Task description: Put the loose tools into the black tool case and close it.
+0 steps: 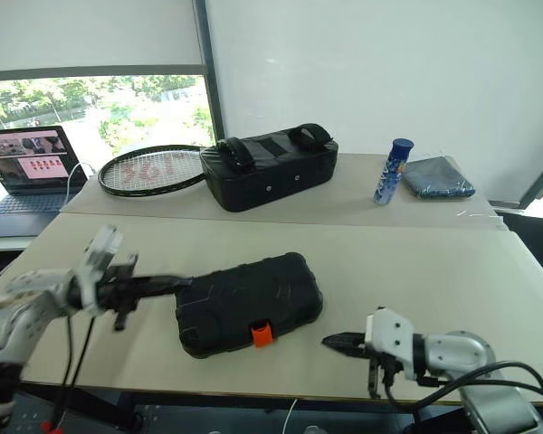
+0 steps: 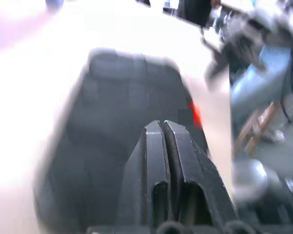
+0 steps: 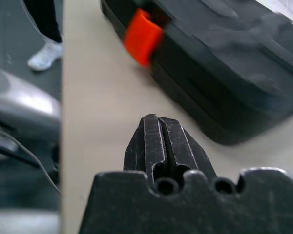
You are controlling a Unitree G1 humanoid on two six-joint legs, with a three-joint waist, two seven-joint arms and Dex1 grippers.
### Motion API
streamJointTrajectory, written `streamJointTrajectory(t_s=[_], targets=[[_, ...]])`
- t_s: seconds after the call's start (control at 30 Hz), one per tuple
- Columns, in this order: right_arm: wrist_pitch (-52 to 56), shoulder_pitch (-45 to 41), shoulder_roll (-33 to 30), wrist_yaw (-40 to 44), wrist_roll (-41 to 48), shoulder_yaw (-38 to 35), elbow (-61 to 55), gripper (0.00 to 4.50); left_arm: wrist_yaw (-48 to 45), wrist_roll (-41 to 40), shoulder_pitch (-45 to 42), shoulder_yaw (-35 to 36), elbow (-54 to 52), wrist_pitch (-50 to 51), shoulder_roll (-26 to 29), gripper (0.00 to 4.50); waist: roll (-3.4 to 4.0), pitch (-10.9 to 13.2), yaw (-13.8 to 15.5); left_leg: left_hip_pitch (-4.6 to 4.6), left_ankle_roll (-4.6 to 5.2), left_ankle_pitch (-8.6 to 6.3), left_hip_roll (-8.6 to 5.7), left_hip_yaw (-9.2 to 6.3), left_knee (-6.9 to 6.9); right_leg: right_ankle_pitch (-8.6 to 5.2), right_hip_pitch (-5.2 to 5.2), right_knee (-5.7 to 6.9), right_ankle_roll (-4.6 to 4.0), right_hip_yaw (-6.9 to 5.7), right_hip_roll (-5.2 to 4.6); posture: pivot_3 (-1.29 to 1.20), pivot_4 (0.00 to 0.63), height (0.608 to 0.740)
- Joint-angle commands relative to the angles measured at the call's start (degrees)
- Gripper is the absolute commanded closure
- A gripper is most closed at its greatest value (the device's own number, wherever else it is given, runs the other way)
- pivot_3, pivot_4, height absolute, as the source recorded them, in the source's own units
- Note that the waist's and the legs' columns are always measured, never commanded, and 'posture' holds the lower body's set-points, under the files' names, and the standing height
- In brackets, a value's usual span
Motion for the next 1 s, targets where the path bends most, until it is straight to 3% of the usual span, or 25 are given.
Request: streamJointTrajectory(t_s=[0.03,0.23,0.4,0.9,1.0], targets=[[5.79,-1.72,3.97,-5.89,-3.03,5.41,-5.41,4.50,2.18,6.95,-5.92,-7.67,4.05,-3.37,-4.00,4.32,0.00,0.00,-0.46,-0.01,0.00,0.00,-0.02,0.02,-0.01,0.01,-0.04,0.00,-0.01,0.07,0.01,0.00,0.150,0.740],[9.07,-6.94,8.23,-8.78,-8.69,11.86,-3.76,4.50,3.91,15.17,-11.35,-15.90,11.16,-6.54,-10.09,4.32,0.00,0.00,-0.47,-0.15,0.00,0.00,-0.05,-0.01,-0.03,0.18,-0.17,-0.02,-0.31,0.06,0.02,0.00,0.150,0.740],[9.43,-10.15,10.48,-8.99,-10.20,14.28,-1.36,4.50,4.71,19.95,-12.12,-19.11,13.93,-8.45,-11.99,4.32,0.01,-0.01,0.05,-0.14,0.00,0.00,-0.08,-0.05,-0.02,0.17,-0.10,-0.04,-0.29,0.03,0.00,0.00,0.150,0.740],[7.50,-12.76,14.54,-9.53,-13.53,16.90,4.83,4.50,6.66,24.44,-8.35,-21.83,12.77,-4.35,-9.87,4.32,0.00,-0.07,0.07,0.18,0.01,0.00,-0.08,-0.06,0.01,0.06,0.20,0.00,-0.09,0.04,0.01,0.00,0.150,0.740],[6.91,-13.15,15.15,-9.64,-14.01,16.61,5.88,4.50,8.14,26.10,-7.87,-22.49,14.27,-4.75,-9.86,4.32,0.00,-0.07,-0.21,0.59,0.01,0.00,-0.07,-0.06,-0.04,-0.04,0.63,-0.05,0.06,0.03,0.01,0.00,0.150,0.740]])
